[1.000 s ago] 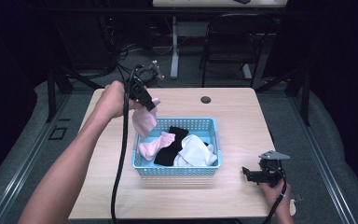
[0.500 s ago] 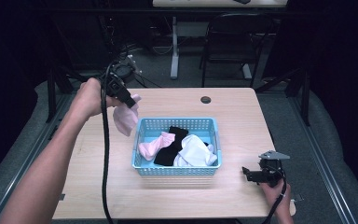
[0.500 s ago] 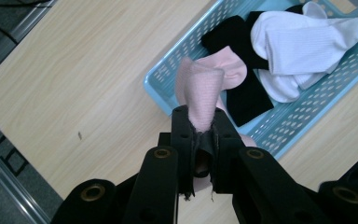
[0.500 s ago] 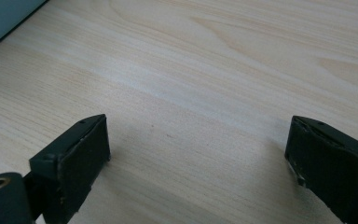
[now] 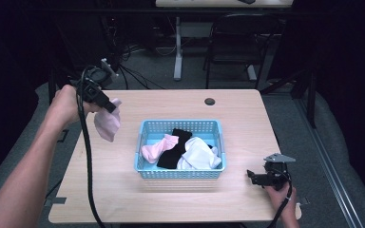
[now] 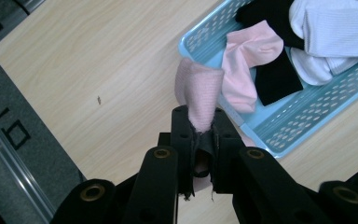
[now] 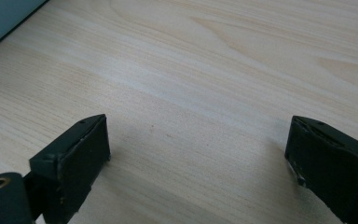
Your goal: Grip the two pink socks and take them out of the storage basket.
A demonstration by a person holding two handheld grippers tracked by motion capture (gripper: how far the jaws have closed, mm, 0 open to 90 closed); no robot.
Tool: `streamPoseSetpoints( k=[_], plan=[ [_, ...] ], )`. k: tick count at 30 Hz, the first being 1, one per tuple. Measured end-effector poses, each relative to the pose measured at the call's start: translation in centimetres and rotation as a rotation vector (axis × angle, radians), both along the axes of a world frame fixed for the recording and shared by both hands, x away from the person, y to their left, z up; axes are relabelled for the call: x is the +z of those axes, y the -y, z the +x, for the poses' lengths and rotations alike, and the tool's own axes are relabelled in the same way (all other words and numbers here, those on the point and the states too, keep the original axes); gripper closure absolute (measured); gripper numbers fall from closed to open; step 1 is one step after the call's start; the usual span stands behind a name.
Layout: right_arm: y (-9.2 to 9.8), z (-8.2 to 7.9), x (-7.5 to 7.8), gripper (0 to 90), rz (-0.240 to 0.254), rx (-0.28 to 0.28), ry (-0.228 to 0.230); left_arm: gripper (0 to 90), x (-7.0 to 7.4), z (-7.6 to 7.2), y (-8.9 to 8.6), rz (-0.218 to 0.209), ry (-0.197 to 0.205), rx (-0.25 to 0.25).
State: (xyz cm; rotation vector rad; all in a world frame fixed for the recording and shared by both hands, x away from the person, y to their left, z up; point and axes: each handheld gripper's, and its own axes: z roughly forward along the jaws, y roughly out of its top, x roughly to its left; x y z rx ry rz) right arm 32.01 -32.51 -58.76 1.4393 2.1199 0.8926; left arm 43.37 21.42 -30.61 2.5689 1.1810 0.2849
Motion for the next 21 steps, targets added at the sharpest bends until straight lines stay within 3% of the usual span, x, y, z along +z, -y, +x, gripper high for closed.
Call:
streamPoseSetpoints(
  k=[6,9,14,21],
  plan=[
    [0.0,0.0,0.0,5.8,0.000,0.000,-0.003,82.4,-2.0,0.2,-2.2,0.005,-0.036,0.049],
    [0.0,0.0,0.0,5.8,0.000,-0.001,-0.003,82.5,-2.7,0.3,-2.7,0.009,-0.029,0.067],
    [0.0,0.0,0.0,5.9,0.004,-0.001,0.000,82.5,-5.2,0.6,-3.9,0.022,-0.061,0.091],
    [0.0,0.0,0.0,5.9,0.003,-0.001,0.000,82.4,-7.6,0.9,-4.6,0.016,-0.091,0.109]
  ],
)
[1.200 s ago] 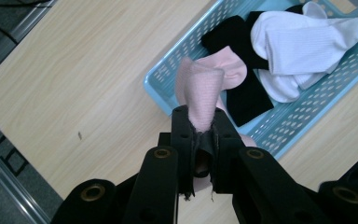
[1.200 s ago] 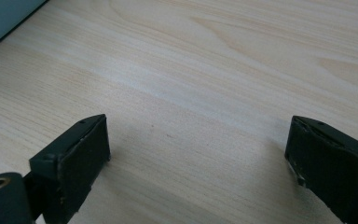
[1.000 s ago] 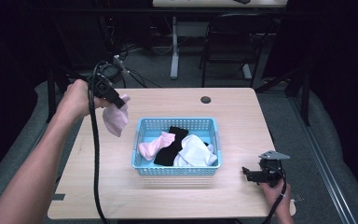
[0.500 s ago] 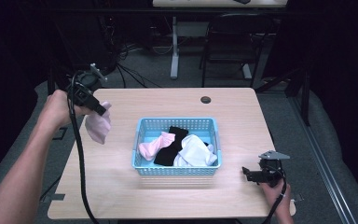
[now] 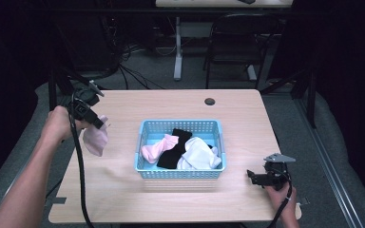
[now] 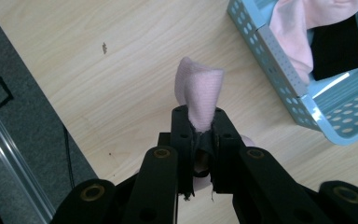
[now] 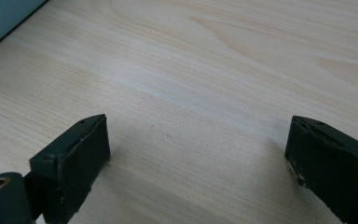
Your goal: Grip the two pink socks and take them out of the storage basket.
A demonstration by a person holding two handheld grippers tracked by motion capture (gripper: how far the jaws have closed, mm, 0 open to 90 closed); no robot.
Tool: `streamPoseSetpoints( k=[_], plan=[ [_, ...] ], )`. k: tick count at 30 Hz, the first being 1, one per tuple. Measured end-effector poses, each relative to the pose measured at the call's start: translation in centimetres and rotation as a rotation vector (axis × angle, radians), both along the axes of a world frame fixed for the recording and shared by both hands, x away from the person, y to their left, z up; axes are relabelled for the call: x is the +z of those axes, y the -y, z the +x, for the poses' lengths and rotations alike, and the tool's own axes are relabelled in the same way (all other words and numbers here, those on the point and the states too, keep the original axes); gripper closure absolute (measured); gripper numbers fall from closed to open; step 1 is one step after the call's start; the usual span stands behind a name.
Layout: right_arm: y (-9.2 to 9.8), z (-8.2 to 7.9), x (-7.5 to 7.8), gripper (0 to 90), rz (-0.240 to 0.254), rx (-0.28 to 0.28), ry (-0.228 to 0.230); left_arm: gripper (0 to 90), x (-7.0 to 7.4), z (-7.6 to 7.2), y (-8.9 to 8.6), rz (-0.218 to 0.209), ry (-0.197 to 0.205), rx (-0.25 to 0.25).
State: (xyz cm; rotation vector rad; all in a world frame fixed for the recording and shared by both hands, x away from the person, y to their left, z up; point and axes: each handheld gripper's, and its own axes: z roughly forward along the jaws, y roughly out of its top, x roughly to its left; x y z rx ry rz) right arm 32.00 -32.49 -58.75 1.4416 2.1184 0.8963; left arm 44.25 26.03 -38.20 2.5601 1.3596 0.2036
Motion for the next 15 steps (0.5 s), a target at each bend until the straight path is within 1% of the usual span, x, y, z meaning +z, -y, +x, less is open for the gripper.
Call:
streamPoseSetpoints(
  k=[3,10,11,12,15],
  plan=[
    [0.0,0.0,0.0,5.9,0.000,0.000,0.000,82.4,-1.1,0.1,-0.2,-0.005,-0.006,0.007],
    [0.0,0.0,0.0,5.9,0.000,-0.001,0.000,82.1,-4.5,0.6,-0.9,-0.026,-0.020,0.042],
    [0.0,0.0,0.0,5.9,0.000,-0.001,0.000,82.1,-5.6,0.8,-1.0,-0.029,-0.031,0.048],
    [0.0,0.0,0.0,5.9,0.000,-0.001,0.000,82.1,-5.6,0.8,-1.0,-0.029,-0.031,0.048],
    [0.0,0.0,0.0,5.9,0.000,-0.001,0.000,82.1,-7.4,1.2,-1.1,-0.040,-0.052,0.067]
  ],
)
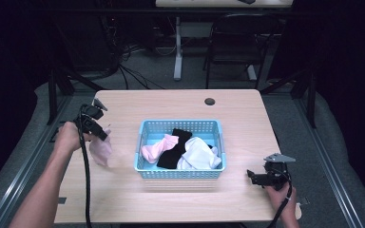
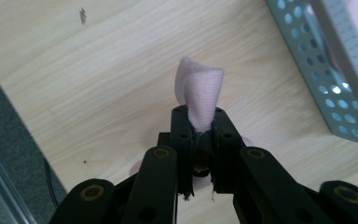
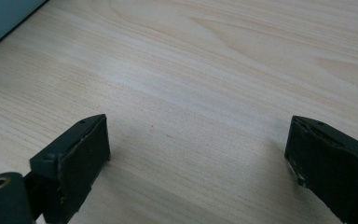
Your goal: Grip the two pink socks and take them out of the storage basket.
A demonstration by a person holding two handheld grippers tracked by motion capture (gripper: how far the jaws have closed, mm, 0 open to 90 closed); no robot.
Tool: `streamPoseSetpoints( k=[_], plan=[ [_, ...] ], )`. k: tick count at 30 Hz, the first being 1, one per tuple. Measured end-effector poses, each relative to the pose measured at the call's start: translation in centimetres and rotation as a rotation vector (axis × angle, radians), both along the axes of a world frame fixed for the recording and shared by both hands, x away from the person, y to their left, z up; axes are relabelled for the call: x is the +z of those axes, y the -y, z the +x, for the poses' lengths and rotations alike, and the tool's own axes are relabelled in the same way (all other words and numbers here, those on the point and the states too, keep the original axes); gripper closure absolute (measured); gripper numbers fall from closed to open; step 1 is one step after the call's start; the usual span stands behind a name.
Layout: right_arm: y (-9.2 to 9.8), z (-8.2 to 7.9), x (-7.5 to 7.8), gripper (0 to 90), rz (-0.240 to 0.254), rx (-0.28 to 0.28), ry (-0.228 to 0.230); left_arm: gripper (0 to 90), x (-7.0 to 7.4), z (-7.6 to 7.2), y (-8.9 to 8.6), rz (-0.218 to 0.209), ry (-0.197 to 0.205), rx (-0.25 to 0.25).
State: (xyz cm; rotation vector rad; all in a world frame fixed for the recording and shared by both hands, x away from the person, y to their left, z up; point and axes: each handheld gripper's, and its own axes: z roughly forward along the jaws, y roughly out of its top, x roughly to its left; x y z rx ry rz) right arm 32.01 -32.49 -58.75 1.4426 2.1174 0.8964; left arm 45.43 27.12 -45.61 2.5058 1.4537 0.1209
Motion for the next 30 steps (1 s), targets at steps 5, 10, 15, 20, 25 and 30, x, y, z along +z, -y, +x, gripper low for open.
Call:
streamPoseSetpoints(
  k=[5,10,15,20,25,30],
  plan=[
    [0.0,0.0,0.0,6.0,0.000,0.000,0.000,81.7,-2.8,0.7,-0.4,-0.022,-0.032,0.035],
    [0.0,0.0,0.0,6.0,0.000,0.000,0.000,80.3,-4.1,1.5,-0.9,-0.044,-0.036,0.074],
    [0.0,0.0,0.0,6.0,-0.001,0.000,0.000,72.7,-4.9,2.0,-1.2,-0.052,-0.045,0.097],
    [0.0,0.0,0.0,6.0,0.000,0.000,0.000,53.7,-4.7,2.0,-1.1,-0.046,-0.037,0.104],
    [0.0,0.0,0.0,6.0,0.000,0.001,0.000,29.9,-4.2,1.6,-1.0,-0.025,-0.022,0.111],
    [0.0,0.0,0.0,6.0,0.000,0.001,0.000,16.3,-3.1,1.2,-1.4,-0.002,0.025,0.120]
  ],
)
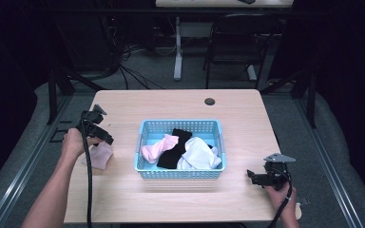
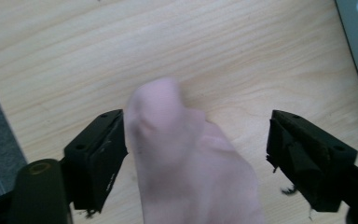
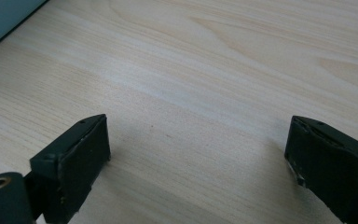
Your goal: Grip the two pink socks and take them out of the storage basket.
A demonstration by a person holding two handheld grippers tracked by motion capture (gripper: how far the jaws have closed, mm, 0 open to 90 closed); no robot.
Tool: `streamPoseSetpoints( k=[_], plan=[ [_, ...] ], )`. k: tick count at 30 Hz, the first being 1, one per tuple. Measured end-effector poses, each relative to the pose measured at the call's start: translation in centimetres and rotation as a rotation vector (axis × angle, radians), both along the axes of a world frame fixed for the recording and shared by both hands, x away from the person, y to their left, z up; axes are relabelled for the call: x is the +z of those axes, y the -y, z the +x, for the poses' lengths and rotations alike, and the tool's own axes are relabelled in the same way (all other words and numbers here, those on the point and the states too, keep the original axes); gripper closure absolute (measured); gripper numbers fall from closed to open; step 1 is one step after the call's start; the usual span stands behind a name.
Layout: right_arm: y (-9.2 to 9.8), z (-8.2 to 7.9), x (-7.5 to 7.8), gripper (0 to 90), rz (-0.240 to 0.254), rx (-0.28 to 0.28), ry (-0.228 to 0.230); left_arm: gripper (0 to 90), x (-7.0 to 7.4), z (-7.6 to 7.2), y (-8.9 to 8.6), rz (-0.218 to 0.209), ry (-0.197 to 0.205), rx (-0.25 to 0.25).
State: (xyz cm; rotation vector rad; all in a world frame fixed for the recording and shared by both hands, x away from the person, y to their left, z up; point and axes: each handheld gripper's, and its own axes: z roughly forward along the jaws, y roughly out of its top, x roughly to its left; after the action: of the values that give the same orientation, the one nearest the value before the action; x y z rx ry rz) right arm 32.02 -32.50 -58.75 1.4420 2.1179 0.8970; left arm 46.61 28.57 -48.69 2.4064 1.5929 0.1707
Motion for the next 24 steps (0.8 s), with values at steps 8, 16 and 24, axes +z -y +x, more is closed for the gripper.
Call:
streamPoseSetpoints(
  k=[8,16,24],
  plan=[
    [0.0,0.0,0.0,6.0,0.000,-0.001,0.001,11.0,2.5,-0.7,0.1,-0.002,0.065,-0.024],
    [0.0,0.0,0.0,6.0,0.000,-0.001,0.000,9.9,4.7,-1.5,1.6,-0.006,0.114,-0.078],
    [0.0,0.0,0.0,6.0,0.001,-0.002,0.000,6.5,6.0,-2.2,2.9,-0.014,0.116,-0.111]
  ],
)
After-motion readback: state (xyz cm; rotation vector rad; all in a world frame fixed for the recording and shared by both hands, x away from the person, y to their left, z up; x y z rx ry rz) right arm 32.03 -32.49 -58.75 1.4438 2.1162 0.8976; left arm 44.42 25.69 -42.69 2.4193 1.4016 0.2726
